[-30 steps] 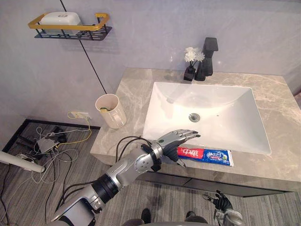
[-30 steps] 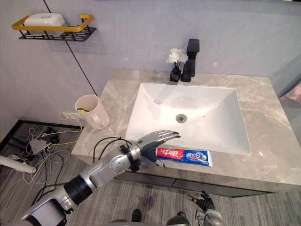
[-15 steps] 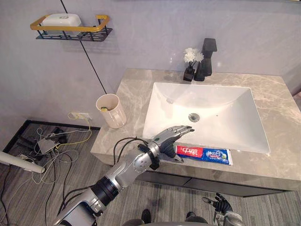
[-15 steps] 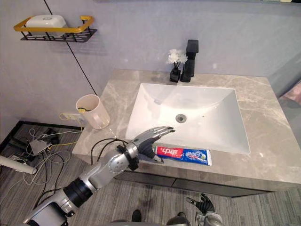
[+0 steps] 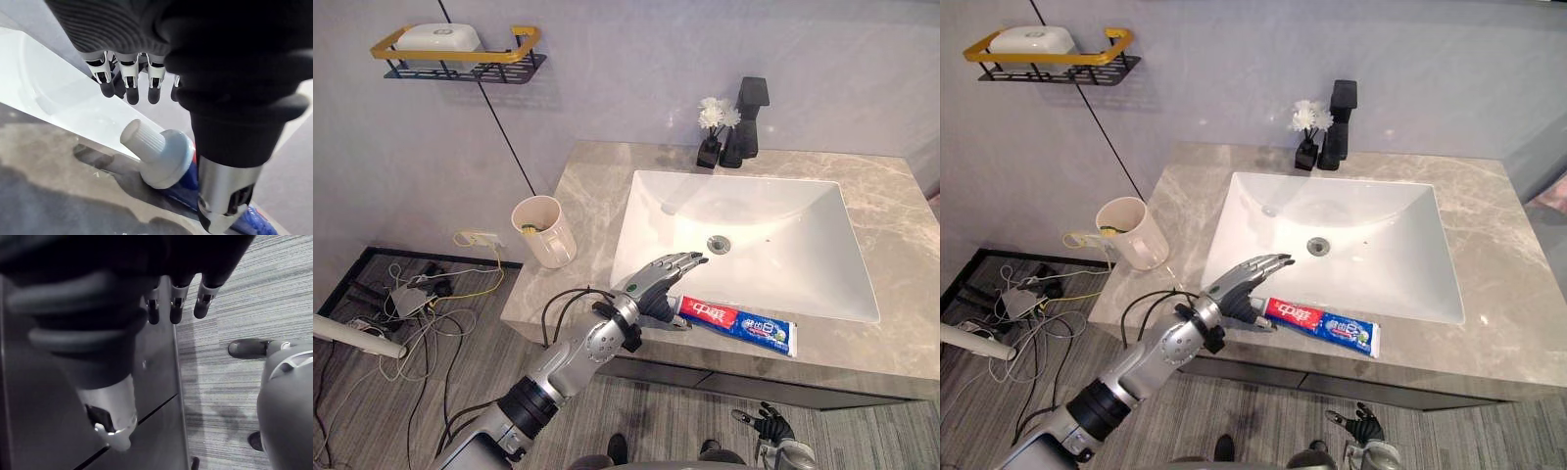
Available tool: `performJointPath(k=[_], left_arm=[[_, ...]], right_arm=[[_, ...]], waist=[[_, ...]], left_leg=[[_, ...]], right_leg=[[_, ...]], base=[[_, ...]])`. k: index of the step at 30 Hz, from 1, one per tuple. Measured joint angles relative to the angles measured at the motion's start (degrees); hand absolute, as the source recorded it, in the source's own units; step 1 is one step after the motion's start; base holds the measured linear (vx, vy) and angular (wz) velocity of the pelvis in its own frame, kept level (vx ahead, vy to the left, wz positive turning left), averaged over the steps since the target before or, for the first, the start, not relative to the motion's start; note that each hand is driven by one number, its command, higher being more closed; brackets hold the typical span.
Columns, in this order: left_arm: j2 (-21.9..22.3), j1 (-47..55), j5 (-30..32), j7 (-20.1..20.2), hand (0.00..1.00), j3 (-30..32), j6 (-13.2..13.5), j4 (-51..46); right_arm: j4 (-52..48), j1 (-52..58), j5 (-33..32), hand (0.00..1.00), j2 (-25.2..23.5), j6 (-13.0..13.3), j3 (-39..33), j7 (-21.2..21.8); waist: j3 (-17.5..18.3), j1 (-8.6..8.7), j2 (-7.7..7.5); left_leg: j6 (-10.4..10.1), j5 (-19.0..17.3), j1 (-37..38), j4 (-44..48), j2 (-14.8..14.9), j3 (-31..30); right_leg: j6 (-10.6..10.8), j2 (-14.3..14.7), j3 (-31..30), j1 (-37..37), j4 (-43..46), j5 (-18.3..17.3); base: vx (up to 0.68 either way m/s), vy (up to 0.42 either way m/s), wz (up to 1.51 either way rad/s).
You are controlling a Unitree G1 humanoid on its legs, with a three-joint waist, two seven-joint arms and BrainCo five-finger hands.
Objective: Organize washtable
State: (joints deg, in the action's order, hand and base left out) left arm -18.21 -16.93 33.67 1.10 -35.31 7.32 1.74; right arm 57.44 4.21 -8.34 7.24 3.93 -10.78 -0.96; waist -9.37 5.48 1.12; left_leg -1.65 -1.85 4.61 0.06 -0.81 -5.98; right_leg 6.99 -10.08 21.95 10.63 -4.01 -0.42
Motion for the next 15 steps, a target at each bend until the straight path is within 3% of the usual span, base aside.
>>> performJointPath(k=[15], left_arm=[[0.12, 2.13, 3.01, 0.08, 0.00, -0.50, 0.69, -1.28]], right_arm=[[-0.40, 0.21, 0.01, 0.00, 0.00, -0.04, 0.11, -0.07]], waist=[[0.08, -0.02, 0.58]], left_leg=[[-0.21, 0.15, -0.36, -0.39, 0.69, 0.88]], right_leg=[[-0.34, 1.05, -0.26, -0.67, -0.96, 0.26]], base=[[-0.02, -0.005, -0.01]])
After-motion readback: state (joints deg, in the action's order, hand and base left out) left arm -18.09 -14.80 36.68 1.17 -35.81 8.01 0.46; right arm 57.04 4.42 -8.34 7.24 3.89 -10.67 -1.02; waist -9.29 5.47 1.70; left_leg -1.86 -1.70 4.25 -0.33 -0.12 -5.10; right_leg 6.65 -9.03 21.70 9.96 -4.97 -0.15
